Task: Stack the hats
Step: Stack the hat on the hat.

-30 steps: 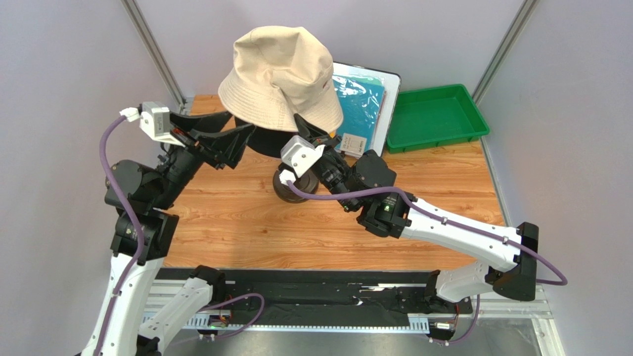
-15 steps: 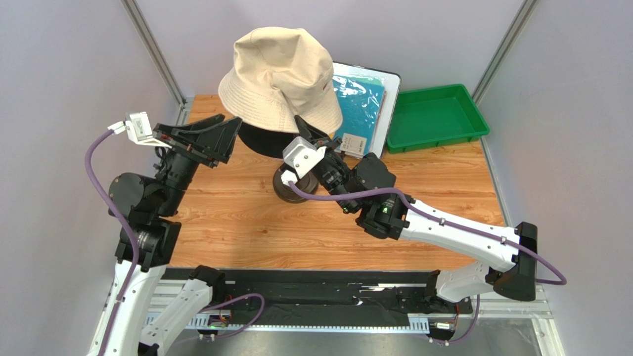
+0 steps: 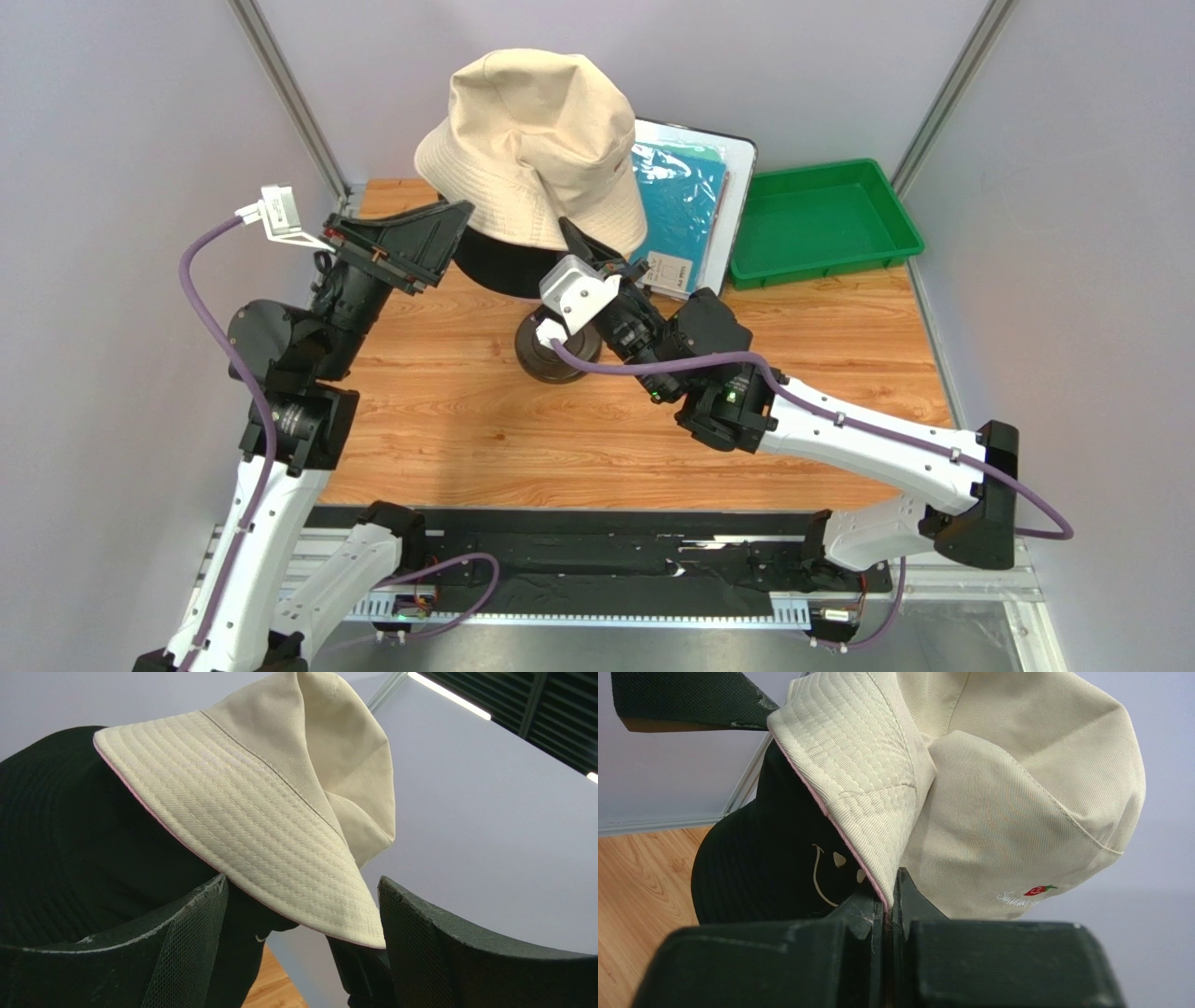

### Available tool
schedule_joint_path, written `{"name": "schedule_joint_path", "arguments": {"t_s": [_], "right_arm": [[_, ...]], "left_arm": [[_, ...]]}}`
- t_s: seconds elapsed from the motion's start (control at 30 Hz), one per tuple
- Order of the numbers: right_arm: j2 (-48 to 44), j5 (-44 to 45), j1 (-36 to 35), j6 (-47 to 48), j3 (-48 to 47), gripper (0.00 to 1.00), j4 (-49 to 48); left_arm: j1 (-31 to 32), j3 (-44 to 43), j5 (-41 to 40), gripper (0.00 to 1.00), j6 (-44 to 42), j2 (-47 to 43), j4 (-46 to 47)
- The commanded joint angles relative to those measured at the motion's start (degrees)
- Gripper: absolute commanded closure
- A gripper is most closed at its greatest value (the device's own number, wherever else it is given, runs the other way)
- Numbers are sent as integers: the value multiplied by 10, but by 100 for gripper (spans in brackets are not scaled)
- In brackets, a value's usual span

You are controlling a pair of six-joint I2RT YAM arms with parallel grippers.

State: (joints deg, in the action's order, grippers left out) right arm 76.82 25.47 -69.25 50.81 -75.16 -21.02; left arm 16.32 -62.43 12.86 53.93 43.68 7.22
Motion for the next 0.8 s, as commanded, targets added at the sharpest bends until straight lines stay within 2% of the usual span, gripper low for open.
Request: {"name": "schedule_joint_path", "arguments": {"t_s": [0.0, 0.1, 0.4, 0.7, 0.77], "right_arm": [[-19, 3, -4, -15, -3, 100, -5], [-17, 7, -4, -14, -6, 100, -7], [-11, 3, -5, -15, -16, 100, -3], [-4, 6, -14, -4, -11, 100, 1], [-2, 7, -16, -4, -10, 100, 2]], "left_arm": [[-9, -1, 23, 17, 43, 13, 51], [-11, 7, 49, 19, 64, 22, 53], [-12, 35, 43, 18, 67, -12, 37], [-17, 14, 30, 18, 100, 29, 99], [-22, 18, 27, 22, 110, 36, 117]]}}
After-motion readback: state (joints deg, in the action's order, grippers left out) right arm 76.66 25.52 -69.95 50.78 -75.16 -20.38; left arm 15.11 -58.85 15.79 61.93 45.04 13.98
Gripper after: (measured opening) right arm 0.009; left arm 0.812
